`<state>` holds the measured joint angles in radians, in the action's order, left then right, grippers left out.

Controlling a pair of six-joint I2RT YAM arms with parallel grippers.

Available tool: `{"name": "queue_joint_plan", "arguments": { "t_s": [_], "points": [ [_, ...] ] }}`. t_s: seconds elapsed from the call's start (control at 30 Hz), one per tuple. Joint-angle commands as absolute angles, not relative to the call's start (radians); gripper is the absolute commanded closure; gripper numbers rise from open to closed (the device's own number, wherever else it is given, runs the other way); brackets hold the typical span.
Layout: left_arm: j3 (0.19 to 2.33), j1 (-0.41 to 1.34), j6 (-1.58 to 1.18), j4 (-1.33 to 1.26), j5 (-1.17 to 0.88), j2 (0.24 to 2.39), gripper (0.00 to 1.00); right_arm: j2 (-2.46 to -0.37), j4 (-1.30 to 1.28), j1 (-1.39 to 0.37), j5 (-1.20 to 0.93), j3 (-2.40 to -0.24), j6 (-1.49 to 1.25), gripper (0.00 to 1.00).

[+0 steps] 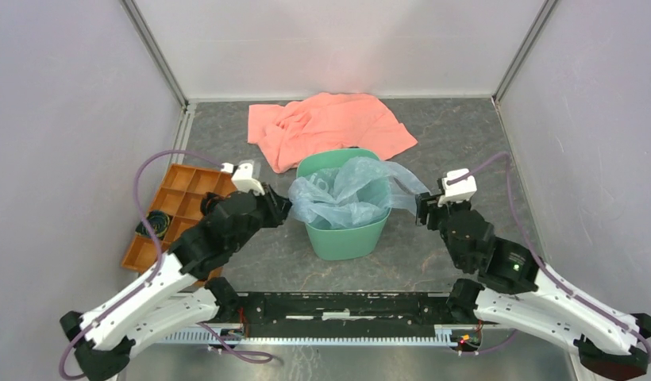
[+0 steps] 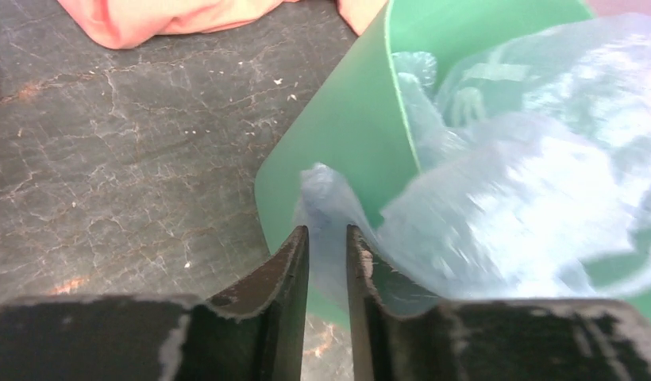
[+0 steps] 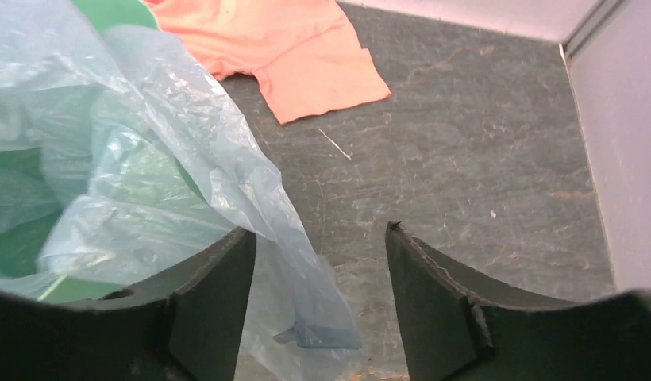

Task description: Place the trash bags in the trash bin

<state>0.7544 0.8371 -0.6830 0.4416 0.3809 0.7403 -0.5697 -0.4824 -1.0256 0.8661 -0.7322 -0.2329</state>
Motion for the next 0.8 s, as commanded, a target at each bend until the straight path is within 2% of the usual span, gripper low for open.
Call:
{"name": "queue_joint_plan", "arguments": {
  "t_s": [0.0,0.1,0.23,0.33,0.47,0.57,0.63,0.7,0.77],
  "points": [
    [0.847,0.834,-0.623,0.624,0.338,0.603,0.62,-0.537,-0.645,-1.025,0.731,-0.881,-0.191,0.26],
    [0.931,0.833,-0.618,0.770,0.338,0.537,0.44,-0.524,-0.714,-1.026,0.610,-0.975,-0.157,0.14],
    [1.055,0.834,-0.551,0.865,0.284,0.475,0.12,-0.509,-0.666,-1.025,0.406,-1.026,-0.060,0.08],
    [1.143,0.833,-0.482,0.814,0.159,0.484,0.01,-0.551,-0.582,-1.025,0.185,-1.037,0.032,0.02],
    [1.182,0.833,-0.428,0.739,0.026,0.563,0.00,-0.730,-0.531,-1.026,-0.041,-1.083,0.082,0.09],
    [1.138,0.834,-0.479,0.667,-0.008,0.630,0.01,-0.840,-0.542,-1.025,-0.043,-1.139,0.089,0.09],
    [1.097,0.834,-0.530,0.627,-0.019,0.653,0.05,-0.875,-0.506,-1.025,-0.026,-1.135,0.072,0.05],
    [1.035,0.834,-0.582,0.587,-0.005,0.652,0.07,-0.929,-0.519,-1.026,-0.024,-1.161,0.060,0.06],
    [0.995,0.834,-0.615,0.567,0.018,0.630,0.01,-0.980,-0.546,-1.026,-0.007,-1.186,0.043,0.08]
  ]
}}
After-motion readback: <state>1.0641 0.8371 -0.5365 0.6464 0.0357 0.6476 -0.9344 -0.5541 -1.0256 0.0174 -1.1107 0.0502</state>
